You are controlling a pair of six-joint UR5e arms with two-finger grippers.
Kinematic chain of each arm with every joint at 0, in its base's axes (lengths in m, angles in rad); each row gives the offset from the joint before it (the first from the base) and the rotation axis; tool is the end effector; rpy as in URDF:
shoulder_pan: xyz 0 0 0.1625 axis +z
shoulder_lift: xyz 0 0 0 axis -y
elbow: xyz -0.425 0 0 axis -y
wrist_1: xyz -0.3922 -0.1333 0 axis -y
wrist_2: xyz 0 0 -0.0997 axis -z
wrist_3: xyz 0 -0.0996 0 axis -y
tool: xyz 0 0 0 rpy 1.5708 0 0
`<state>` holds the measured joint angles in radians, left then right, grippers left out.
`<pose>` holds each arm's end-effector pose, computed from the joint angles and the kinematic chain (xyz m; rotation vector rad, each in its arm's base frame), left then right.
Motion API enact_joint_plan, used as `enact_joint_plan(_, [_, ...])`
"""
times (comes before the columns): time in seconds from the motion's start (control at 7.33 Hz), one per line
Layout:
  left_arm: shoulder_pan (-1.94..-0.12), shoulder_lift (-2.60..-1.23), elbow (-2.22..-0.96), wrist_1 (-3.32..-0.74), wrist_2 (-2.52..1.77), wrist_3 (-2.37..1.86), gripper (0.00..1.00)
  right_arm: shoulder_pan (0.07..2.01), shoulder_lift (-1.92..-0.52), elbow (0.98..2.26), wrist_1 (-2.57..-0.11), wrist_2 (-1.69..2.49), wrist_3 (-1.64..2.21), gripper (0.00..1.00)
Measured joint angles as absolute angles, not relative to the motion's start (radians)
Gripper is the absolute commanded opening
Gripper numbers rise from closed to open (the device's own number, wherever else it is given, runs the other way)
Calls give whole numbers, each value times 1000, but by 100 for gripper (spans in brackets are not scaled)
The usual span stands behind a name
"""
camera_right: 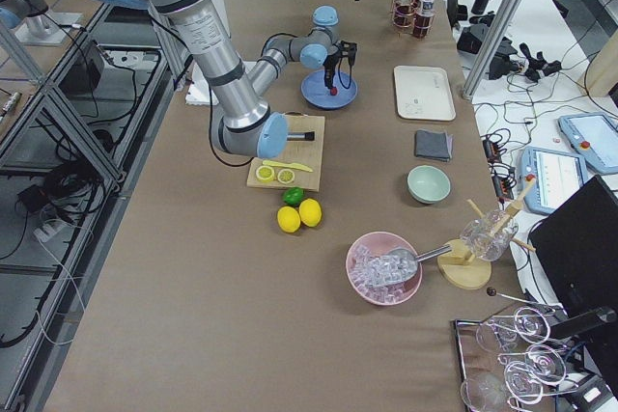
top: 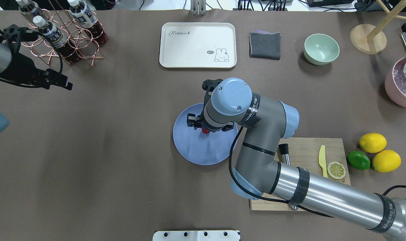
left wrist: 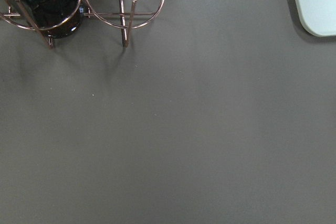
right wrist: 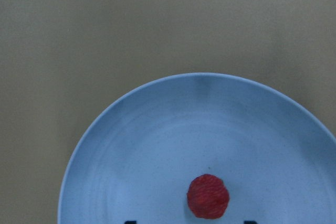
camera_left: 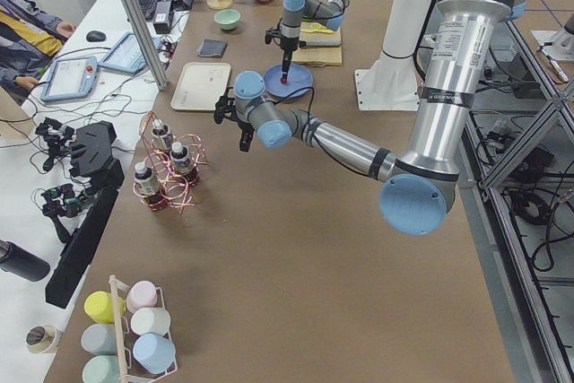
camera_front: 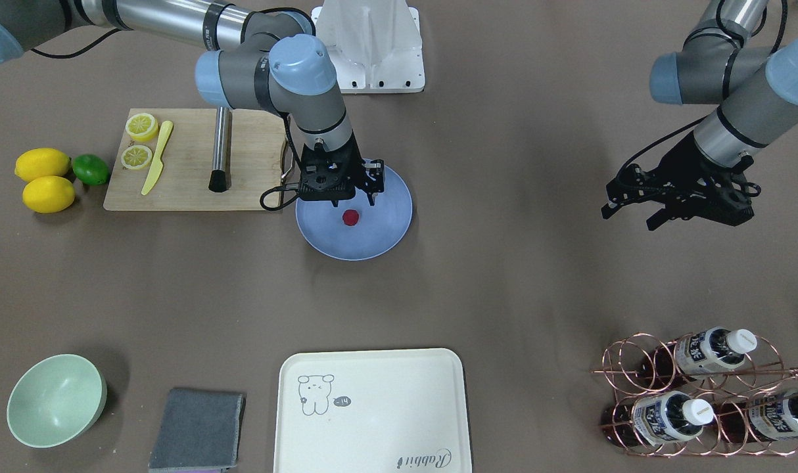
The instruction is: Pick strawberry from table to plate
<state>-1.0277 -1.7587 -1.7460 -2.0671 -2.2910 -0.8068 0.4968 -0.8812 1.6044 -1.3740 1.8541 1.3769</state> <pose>0.2356 -0.5211 0.4141 0.2186 1.0353 0.0706 -0.5659 -0.4268 0.2094 0.0619 -0.9490 0.1495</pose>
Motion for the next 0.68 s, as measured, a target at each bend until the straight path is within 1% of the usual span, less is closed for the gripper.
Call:
enact_joint_plan(0.14, [-1032,-1753,-1778,-2022,-2291,-804,94,530,-911,1679,-1433,1889,1368,100])
enact_joint_plan(0.41, [-1073,-1743,-1852,-1896,-2293,-735,94,680,-979,1854,-1604,2004,1252,100])
enact_joint_plan(0.55, [-1121,-1745,-1892,-1778,-2293,-622,95,780,-1042,1925,-1665,2066,1119,100])
enact_joint_plan(0.68, [-1191,-1753,-1935,-1616,-2293,-465,96,892,-1134,1968,-1695,2128,937,100])
